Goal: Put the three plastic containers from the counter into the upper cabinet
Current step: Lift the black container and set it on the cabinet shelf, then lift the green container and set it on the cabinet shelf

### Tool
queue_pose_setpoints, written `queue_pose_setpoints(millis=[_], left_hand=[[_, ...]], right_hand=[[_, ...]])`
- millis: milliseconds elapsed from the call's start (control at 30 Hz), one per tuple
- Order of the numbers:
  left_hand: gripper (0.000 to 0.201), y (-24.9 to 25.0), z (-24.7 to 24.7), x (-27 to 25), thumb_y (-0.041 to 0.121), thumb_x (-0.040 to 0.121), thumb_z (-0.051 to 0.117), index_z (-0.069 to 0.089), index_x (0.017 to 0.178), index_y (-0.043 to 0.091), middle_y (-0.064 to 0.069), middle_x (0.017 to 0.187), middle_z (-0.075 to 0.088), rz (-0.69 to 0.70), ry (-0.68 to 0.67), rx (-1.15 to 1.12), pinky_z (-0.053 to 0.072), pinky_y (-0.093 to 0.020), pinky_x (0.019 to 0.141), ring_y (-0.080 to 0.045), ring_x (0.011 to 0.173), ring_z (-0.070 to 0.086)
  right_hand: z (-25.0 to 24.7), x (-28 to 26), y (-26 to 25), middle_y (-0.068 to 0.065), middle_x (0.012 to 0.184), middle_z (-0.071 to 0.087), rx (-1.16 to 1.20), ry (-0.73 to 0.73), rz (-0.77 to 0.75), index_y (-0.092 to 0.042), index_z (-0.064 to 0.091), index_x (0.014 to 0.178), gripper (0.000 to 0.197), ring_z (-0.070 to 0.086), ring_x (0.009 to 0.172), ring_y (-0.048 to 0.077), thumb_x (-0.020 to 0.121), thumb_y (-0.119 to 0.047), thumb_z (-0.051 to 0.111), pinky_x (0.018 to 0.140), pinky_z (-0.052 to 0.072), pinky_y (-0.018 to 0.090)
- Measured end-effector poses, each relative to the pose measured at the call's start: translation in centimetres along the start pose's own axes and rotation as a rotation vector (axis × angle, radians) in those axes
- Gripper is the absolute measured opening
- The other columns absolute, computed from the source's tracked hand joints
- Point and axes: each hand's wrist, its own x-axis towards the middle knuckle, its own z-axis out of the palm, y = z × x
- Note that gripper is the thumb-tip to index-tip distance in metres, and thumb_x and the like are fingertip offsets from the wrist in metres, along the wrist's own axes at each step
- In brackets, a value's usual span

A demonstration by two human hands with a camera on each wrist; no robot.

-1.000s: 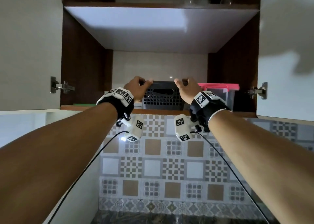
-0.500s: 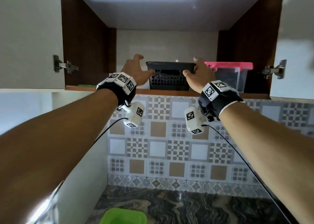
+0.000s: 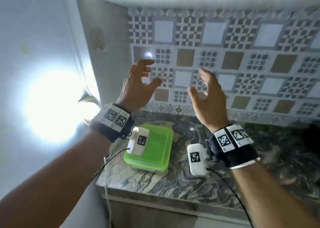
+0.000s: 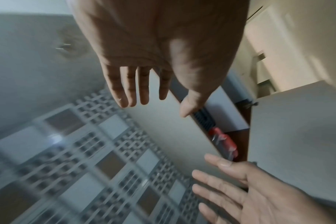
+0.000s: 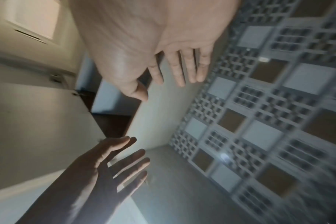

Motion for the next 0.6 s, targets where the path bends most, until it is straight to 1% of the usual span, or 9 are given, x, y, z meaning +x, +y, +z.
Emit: queue_pose_setpoints(millis=[33, 100, 167, 200, 267, 333, 400, 466, 600], left_hand=[[0.059, -2.4, 0.2, -2.5, 0.045, 0.079, 0.072, 0.057, 0.134, 0.028, -0.001, 0.126, 0.061, -0.066, -0.048, 0.004, 0.055, -0.035, 0.092, -0.014, 0.109, 0.062], [0.065, -7.0, 0.6, -7.4, 0.047, 0.075, 0.071, 0.058, 0.133, 0.022, -0.001, 0.128, 0.061, -0.179, -0.150, 0.021, 0.058, -0.035, 0.089, -0.014, 0.106, 0.065], [0.055, -11.2, 1.1, -12.4, 0.037, 0.082, 0.075, 0.058, 0.133, 0.023, 0.000, 0.125, 0.060, -0.224, -0.200, 0.091, 0.061, -0.038, 0.085, -0.015, 0.103, 0.068], [0.053, -13.4, 1.3, -15.1, 0.033, 0.084, 0.075, 0.058, 0.133, 0.024, 0.000, 0.123, 0.058, -0.267, -0.230, 0.124, 0.060, -0.039, 0.085, -0.016, 0.105, 0.067], [0.053, -16.8, 1.8, -19.6, 0.031, 0.086, 0.075, 0.057, 0.135, 0.024, -0.002, 0.121, 0.054, -0.392, -0.319, 0.161, 0.057, -0.038, 0.090, -0.020, 0.111, 0.064], [0.054, -19.3, 2.4, -22.7, 0.032, 0.086, 0.074, 0.056, 0.136, 0.025, -0.006, 0.121, 0.049, -0.512, -0.392, 0.184, 0.053, -0.040, 0.098, -0.024, 0.116, 0.060], [0.057, -21.6, 3.0, -24.0, 0.038, 0.086, 0.073, 0.053, 0.139, 0.028, -0.006, 0.122, 0.045, -0.604, -0.420, 0.226, 0.049, -0.043, 0.104, -0.027, 0.120, 0.057], [0.061, -23.3, 3.7, -23.8, 0.041, 0.085, 0.073, 0.051, 0.141, 0.029, -0.006, 0.124, 0.042, -0.663, -0.401, 0.247, 0.048, -0.044, 0.107, -0.029, 0.123, 0.055], [0.064, -26.1, 5.6, -21.2, 0.044, 0.087, 0.072, 0.048, 0.144, 0.028, -0.016, 0.136, 0.042, -0.732, -0.341, 0.301, 0.042, -0.042, 0.111, -0.035, 0.125, 0.053]], right_hand=[[1.7, -2.8, 1.1, 0.005, 0.151, 0.052, 0.007, -0.034, 0.062, -0.018, 0.044, 0.149, 0.062, 0.051, 0.137, 0.021, 0.093, -0.043, 0.057, 0.110, 0.045, 0.050], [4.7, -7.7, 3.0, 0.006, 0.147, 0.055, 0.029, -0.092, 0.196, -0.022, 0.047, 0.147, 0.064, 0.054, 0.132, 0.023, 0.089, -0.047, 0.055, 0.107, 0.047, 0.051], [7.1, -12.4, 5.1, 0.006, 0.144, 0.057, 0.014, -0.154, 0.302, -0.026, 0.049, 0.145, 0.064, 0.056, 0.128, 0.026, 0.085, -0.048, 0.053, 0.104, 0.049, 0.049], [8.3, -14.9, 6.1, 0.007, 0.143, 0.058, -0.005, -0.196, 0.355, -0.026, 0.049, 0.144, 0.064, 0.057, 0.127, 0.027, 0.084, -0.049, 0.052, 0.103, 0.050, 0.047], [10.4, -19.2, 8.1, 0.009, 0.141, 0.060, -0.021, -0.286, 0.472, -0.025, 0.051, 0.142, 0.063, 0.058, 0.127, 0.029, 0.083, -0.049, 0.054, 0.102, 0.050, 0.046], [11.9, -22.2, 9.9, 0.013, 0.139, 0.060, -0.014, -0.340, 0.559, -0.021, 0.054, 0.141, 0.060, 0.058, 0.126, 0.032, 0.084, -0.040, 0.061, 0.103, 0.049, 0.046], [13.3, -23.8, 11.4, 0.015, 0.138, 0.060, -0.011, -0.375, 0.620, -0.016, 0.055, 0.140, 0.057, 0.059, 0.126, 0.034, 0.086, -0.032, 0.066, 0.104, 0.049, 0.044], [14.7, -24.3, 12.8, 0.015, 0.141, 0.060, -0.019, -0.399, 0.664, -0.014, 0.054, 0.142, 0.056, 0.058, 0.128, 0.033, 0.089, -0.026, 0.070, 0.105, 0.047, 0.038], [17.7, -23.6, 16.0, 0.012, 0.150, 0.054, -0.042, -0.460, 0.720, -0.018, 0.044, 0.151, 0.067, 0.053, 0.135, 0.031, 0.091, -0.033, 0.069, 0.108, 0.044, 0.038]])
